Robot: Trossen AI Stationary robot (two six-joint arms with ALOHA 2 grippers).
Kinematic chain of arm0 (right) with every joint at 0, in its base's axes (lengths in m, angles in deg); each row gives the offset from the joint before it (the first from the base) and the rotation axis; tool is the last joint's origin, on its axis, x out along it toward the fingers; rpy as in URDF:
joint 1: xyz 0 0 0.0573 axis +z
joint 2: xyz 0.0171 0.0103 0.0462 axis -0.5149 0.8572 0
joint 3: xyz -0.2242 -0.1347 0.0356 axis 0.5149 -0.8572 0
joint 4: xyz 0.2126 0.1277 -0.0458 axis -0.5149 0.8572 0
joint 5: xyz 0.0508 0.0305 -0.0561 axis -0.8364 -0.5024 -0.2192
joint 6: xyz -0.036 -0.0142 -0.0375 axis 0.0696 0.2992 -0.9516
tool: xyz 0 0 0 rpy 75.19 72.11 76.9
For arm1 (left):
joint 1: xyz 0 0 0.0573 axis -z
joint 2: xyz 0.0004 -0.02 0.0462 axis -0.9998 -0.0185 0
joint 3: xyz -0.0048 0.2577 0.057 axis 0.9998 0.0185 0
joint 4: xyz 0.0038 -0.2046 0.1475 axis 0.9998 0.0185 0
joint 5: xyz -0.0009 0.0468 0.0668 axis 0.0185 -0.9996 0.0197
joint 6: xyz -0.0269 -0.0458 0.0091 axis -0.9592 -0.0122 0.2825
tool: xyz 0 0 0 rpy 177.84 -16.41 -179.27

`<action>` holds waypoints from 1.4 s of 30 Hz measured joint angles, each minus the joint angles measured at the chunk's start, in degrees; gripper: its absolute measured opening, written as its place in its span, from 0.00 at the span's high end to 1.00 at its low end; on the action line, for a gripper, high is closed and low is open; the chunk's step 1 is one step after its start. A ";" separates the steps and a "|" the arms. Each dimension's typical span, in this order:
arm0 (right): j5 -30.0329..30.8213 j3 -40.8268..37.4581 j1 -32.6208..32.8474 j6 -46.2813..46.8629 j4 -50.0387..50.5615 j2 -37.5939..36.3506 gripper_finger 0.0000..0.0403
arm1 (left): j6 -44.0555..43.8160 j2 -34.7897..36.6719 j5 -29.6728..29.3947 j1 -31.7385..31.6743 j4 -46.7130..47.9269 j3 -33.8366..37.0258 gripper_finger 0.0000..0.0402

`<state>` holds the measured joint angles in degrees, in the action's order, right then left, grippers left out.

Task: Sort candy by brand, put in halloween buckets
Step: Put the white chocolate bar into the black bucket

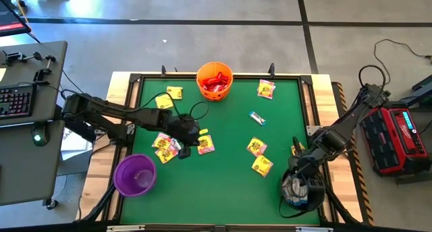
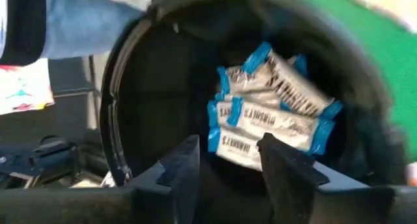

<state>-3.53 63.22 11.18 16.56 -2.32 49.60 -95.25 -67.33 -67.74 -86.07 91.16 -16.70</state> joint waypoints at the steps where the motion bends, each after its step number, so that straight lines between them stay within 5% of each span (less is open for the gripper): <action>1: 0.91 0.44 -0.02 -0.91 0.19 0.00 0.62 | -0.59 0.00 -0.05 0.24 1.53 -0.48 0.91; 13: 3.88 4.04 -0.02 -2.37 7.06 -0.02 0.59 | -9.45 0.02 0.98 7.80 16.76 -0.95 0.66; 18: 7.57 6.23 -0.02 -2.78 10.48 -0.02 0.59 | -4.36 -1.12 -5.98 10.25 18.01 -0.95 0.59; 25: 12.88 6.66 -0.34 -5.64 11.30 -0.02 0.59 | 1.52 -7.06 -8.51 10.30 18.02 0.50 0.58; 42: 14.54 6.69 -3.94 -7.15 10.50 -0.02 0.59 | 4.17 -13.75 -9.65 7.93 15.81 1.68 0.63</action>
<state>11.00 69.91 7.23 9.42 8.18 49.58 -91.08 -81.08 -77.39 -78.14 106.97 -15.03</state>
